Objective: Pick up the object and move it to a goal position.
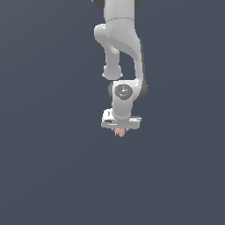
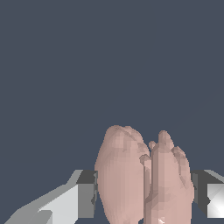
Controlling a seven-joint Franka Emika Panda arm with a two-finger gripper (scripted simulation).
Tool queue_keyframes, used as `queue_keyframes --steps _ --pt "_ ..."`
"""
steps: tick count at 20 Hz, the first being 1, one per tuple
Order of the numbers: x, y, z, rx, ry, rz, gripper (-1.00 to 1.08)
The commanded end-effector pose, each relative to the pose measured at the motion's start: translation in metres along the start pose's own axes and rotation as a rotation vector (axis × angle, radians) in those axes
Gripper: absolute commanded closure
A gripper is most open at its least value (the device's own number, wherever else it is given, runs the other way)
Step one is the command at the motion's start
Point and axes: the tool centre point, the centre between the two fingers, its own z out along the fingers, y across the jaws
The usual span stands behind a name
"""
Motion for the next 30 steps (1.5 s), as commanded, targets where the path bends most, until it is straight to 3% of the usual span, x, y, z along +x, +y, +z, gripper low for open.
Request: queue_keyframes --steps 1,17,30 --pt "0.000 0.000 0.001 0.000 0.000 -0.001 1.08" --pt "-0.005 0.001 -0.014 0.000 0.001 0.000 1.08" --pt "-0.037 0.005 -0.096 0.000 0.001 0.000 1.08"
